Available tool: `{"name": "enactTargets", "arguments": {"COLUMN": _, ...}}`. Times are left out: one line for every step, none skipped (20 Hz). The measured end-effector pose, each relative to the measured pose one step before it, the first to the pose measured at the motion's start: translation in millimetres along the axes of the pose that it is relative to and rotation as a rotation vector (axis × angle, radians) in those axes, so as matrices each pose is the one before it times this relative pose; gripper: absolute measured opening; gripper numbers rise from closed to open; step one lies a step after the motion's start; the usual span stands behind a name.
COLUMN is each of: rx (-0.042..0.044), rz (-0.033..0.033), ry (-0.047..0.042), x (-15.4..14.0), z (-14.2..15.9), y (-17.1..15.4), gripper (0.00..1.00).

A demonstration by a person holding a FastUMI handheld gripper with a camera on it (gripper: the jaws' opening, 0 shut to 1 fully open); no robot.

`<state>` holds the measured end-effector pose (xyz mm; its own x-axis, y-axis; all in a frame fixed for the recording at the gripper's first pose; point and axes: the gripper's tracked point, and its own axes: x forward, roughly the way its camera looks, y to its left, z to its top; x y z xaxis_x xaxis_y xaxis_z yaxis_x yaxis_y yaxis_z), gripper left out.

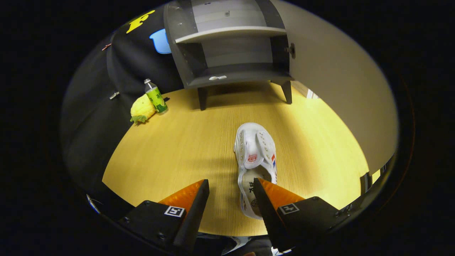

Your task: Open the shoe cabinet door, grab the shoes and put them into the shoe cabinet, then close the shoe cabinet door.

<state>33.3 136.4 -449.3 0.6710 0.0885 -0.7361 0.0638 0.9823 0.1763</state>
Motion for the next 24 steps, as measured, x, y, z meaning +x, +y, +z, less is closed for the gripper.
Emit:
{"name": "enactTargets", "arguments": {"rx": 0.00517, "rz": -0.00862, "ry": -0.0057, "x": 10.21, "z": -0.39, "y": -1.76, "gripper": 0.81}}
{"name": "enactTargets", "arguments": {"rx": 0.00795, "rz": -0.00092, "ry": -0.01683, "x": 9.17, "z": 2.01, "y": 1.77, "gripper": 0.81}}
{"name": "enactTargets", "arguments": {"rx": 0.00578, "rz": -0.00199, "ry": -0.02125, "x": 9.74, "z": 3.01, "y": 0.69, "gripper": 0.81}}
{"name": "enactTargets", "arguments": {"rx": -0.00163, "rz": -0.00621, "ry": -0.02686, "x": 8.32, "z": 3.49, "y": -2.29, "gripper": 0.81}}
{"name": "enactTargets", "arguments": {"rx": -0.00397, "rz": -0.00198, "ry": -0.02422, "x": 10.38, "z": 0.97, "y": -0.51, "gripper": 0.78}}
{"name": "enactTargets", "arguments": {"rx": -0.00914, "rz": -0.01641, "ry": -0.02008, "x": 7.39, "z": 2.19, "y": 0.01, "gripper": 0.75}}
{"name": "enactTargets", "arguments": {"rx": -0.01248, "rz": -0.01902, "ry": -0.04335, "x": 4.91, "z": 5.04, "y": -2.76, "gripper": 0.71}}
{"name": "enactTargets", "arguments": {"rx": -0.00813, "rz": -0.02124, "ry": -0.02758, "x": 9.36, "z": 4.39, "y": -5.73, "gripper": 0.61}}
{"name": "enactTargets", "arguments": {"rx": 0.00018, "rz": -0.01582, "ry": -0.02244, "x": 2.09, "z": 3.2, "y": -4.44, "gripper": 0.52}}
{"name": "enactTargets", "arguments": {"rx": -0.00512, "rz": -0.02531, "ry": -0.02261, "x": 6.16, "z": 3.47, "y": -5.88, "gripper": 0.49}}
{"name": "enactTargets", "arguments": {"rx": -0.00187, "rz": 0.0096, "ry": -0.0142, "x": 1.64, "z": 0.48, "y": 0.07, "gripper": 0.39}}
{"name": "enactTargets", "arguments": {"rx": 0.00293, "rz": 0.02635, "ry": -0.01392, "x": 2.62, "z": 0.46, "y": 4.98, "gripper": 0.29}}
{"name": "enactTargets", "arguments": {"rx": -0.01033, "rz": 0.0081, "ry": 0.00882, "x": -6.47, "z": 2.69, "y": -1.13, "gripper": 0.2}}
{"name": "enactTargets", "arguments": {"rx": -0.00841, "rz": 0.01102, "ry": -0.00358, "x": 9.26, "z": -2.86, "y": 1.83, "gripper": 0.12}}
{"name": "enactTargets", "arguments": {"rx": 0.00013, "rz": -0.00283, "ry": 0.00244, "x": 6.54, "z": 0.59, "y": -0.48, "gripper": 0.06}}
{"name": "enactTargets", "arguments": {"rx": 0.01218, "rz": 0.0013, "ry": -0.00591, "x": -9.81, "z": 4.88, "y": -0.18, "gripper": 0.07}}
{"name": "enactTargets", "arguments": {"rx": 0.01071, "rz": -0.0011, "ry": -0.00225, "x": -1.67, "z": 6.63, "y": -0.32, "gripper": 0.06}}
{"name": "enactTargets", "arguments": {"rx": 0.00575, "rz": -0.00226, "ry": -0.00051, "x": -3.36, "z": 7.26, "y": -3.44, "gripper": 0.06}}
{"name": "enactTargets", "arguments": {"rx": 0.00836, "rz": 0.00045, "ry": -0.00453, "x": -7.06, "z": 7.02, "y": -2.33, "gripper": 0.06}}
{"name": "enactTargets", "arguments": {"rx": 0.00621, "rz": 0.00983, "ry": 0.00083, "x": -9.57, "z": 7.55, "y": 0.93, "gripper": 0.06}}
{"name": "enactTargets", "arguments": {"rx": 0.00196, "rz": 0.01342, "ry": -0.00203, "x": -10.22, "z": 10.18, "y": 2.09, "gripper": 0.06}}
{"name": "enactTargets", "arguments": {"rx": -0.0063, "rz": 0.00901, "ry": -0.00673, "x": -10.53, "z": 12.24, "y": 2.05, "gripper": 0.06}}
{"name": "enactTargets", "arguments": {"rx": -0.00887, "rz": 0.00962, "ry": -0.00732, "x": -11.68, "z": 14.49, "y": 3.03, "gripper": 0.06}}
{"name": "enactTargets", "arguments": {"rx": -0.00495, "rz": 0.01153, "ry": -0.00893, "x": -13.81, "z": 17.3, "y": 4.21, "gripper": 0.06}}
